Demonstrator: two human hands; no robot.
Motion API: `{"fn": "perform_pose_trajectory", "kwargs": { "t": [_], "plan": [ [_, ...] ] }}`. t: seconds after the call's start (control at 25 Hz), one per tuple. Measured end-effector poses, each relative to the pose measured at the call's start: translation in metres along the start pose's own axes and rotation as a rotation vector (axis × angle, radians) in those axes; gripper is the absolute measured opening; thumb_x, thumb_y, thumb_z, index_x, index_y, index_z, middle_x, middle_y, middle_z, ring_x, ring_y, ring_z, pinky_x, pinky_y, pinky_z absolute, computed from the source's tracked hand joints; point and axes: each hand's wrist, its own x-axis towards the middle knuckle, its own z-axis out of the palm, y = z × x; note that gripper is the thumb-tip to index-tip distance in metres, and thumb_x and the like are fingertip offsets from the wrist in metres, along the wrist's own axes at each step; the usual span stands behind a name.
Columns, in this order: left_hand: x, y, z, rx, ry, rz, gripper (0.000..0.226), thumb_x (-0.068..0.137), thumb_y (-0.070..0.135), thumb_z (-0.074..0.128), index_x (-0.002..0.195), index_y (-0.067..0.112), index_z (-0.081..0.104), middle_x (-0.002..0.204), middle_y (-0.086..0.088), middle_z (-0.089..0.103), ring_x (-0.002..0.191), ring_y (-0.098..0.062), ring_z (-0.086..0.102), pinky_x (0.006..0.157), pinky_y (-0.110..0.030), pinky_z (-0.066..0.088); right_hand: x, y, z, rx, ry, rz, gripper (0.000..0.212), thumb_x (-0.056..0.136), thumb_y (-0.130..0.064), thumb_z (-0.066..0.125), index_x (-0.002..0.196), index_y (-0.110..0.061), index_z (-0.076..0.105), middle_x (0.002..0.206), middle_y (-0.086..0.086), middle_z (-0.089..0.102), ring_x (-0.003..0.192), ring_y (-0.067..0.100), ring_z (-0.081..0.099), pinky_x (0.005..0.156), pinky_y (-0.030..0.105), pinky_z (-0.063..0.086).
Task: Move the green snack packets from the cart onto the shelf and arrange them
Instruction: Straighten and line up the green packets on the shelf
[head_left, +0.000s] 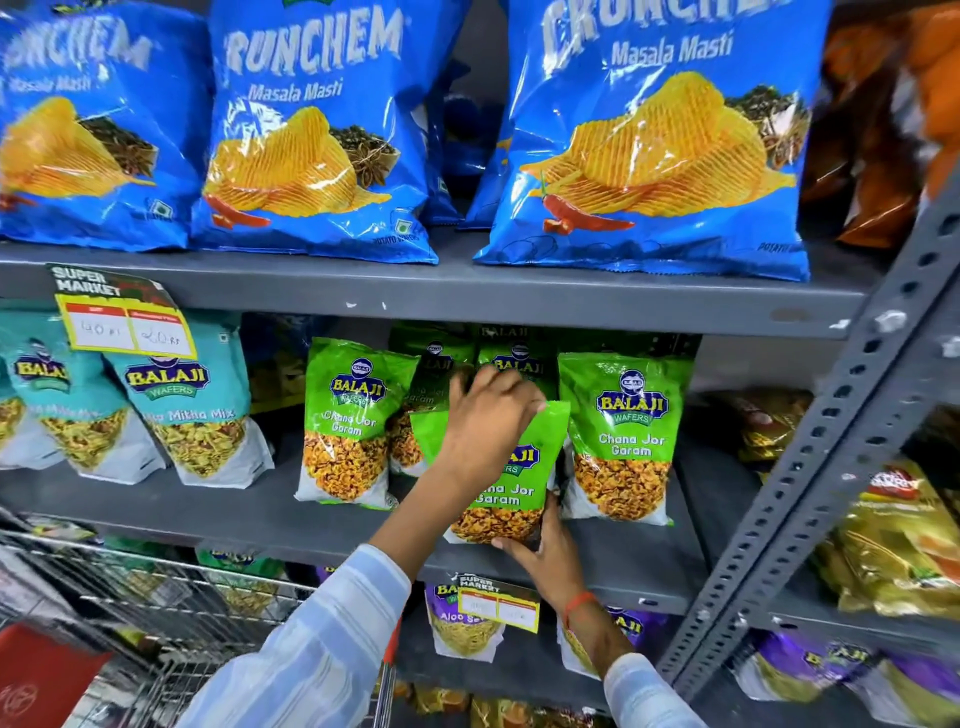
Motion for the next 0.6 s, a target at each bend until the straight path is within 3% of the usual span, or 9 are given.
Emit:
{"fn": "perform_pose_trajectory", "kwargs": {
  "t": [0.12, 0.2, 0.28, 0.36, 0.48, 0.52, 0.6],
  "plan": [
    [0.004, 0.003, 0.005, -0.005, 0.076, -0.008, 0.026, 0.095, 0.035, 0.038, 0.106, 0.026, 0.060, 0.113, 0.005, 0.063, 0.116, -0.021, 0.047, 0.113, -0.049, 0.016, -0.001, -0.001, -0.003, 0.026, -0.015, 0.010, 0.085, 0.070, -0.020, 0.079, 0.137, -0.026, 0.027, 0.126, -0.002, 0.057, 0.116, 0.012, 0.054, 0.096, 0.022, 0.042],
    [0.002, -0.005, 0.008, -0.054, 0.199, -0.049, 0.030, 0.094, 0.036, 0.042, 0.119, 0.027, 0.055, 0.124, 0.004, 0.061, 0.124, -0.019, 0.046, 0.118, -0.052, 0.009, -0.001, -0.001, -0.004, 0.030, -0.007, 0.017, 0.084, 0.071, -0.021, 0.078, 0.138, -0.028, 0.027, 0.125, -0.006, 0.057, 0.115, 0.010, 0.053, 0.095, 0.022, 0.041],
    [-0.014, -0.020, 0.016, -0.102, 0.363, -0.203, 0.051, 0.092, 0.043, 0.040, 0.138, 0.024, 0.035, 0.145, 0.005, 0.043, 0.138, -0.017, 0.033, 0.119, -0.049, 0.002, 0.000, -0.001, -0.003, 0.020, 0.023, 0.013, 0.083, 0.071, -0.023, 0.078, 0.137, -0.026, 0.028, 0.123, -0.005, 0.058, 0.113, 0.012, 0.055, 0.094, 0.026, 0.043],
    [-0.045, -0.034, 0.036, -0.249, 0.419, -0.397, 0.072, 0.086, 0.060, 0.029, 0.145, 0.024, 0.009, 0.155, 0.003, 0.014, 0.144, -0.015, 0.011, 0.118, -0.044, 0.002, 0.003, -0.002, -0.002, 0.000, 0.064, -0.001, 0.080, 0.071, -0.025, 0.078, 0.136, -0.024, 0.031, 0.124, 0.001, 0.061, 0.111, 0.015, 0.057, 0.092, 0.029, 0.046],
    [-0.092, -0.043, 0.081, -0.719, 0.178, -0.516, 0.102, 0.068, 0.085, 0.023, 0.144, 0.021, 0.002, 0.156, -0.003, 0.007, 0.143, -0.017, 0.008, 0.117, -0.039, 0.016, 0.011, -0.004, -0.002, -0.038, 0.094, 0.003, 0.077, 0.073, -0.030, 0.076, 0.135, -0.019, 0.033, 0.125, 0.005, 0.061, 0.111, 0.021, 0.059, 0.091, 0.035, 0.049],
    [-0.098, -0.045, 0.091, -0.870, 0.074, -0.528, 0.100, 0.067, 0.085, 0.029, 0.144, 0.024, 0.005, 0.155, 0.000, 0.012, 0.142, -0.015, 0.013, 0.113, -0.031, 0.022, 0.013, -0.004, -0.002, -0.054, 0.095, 0.009, 0.075, 0.074, -0.030, 0.075, 0.135, -0.018, 0.034, 0.125, 0.005, 0.061, 0.110, 0.021, 0.060, 0.089, 0.033, 0.049],
    [-0.100, -0.046, 0.104, -0.976, -0.020, -0.535, 0.066, 0.083, 0.063, 0.041, 0.137, 0.038, 0.013, 0.145, 0.012, 0.025, 0.136, -0.011, 0.027, 0.100, -0.008, 0.029, 0.017, -0.004, 0.000, -0.051, 0.097, 0.016, 0.071, 0.076, -0.031, 0.073, 0.134, -0.019, 0.034, 0.124, 0.003, 0.061, 0.104, 0.016, 0.060, 0.083, 0.025, 0.046]
  ]
}}
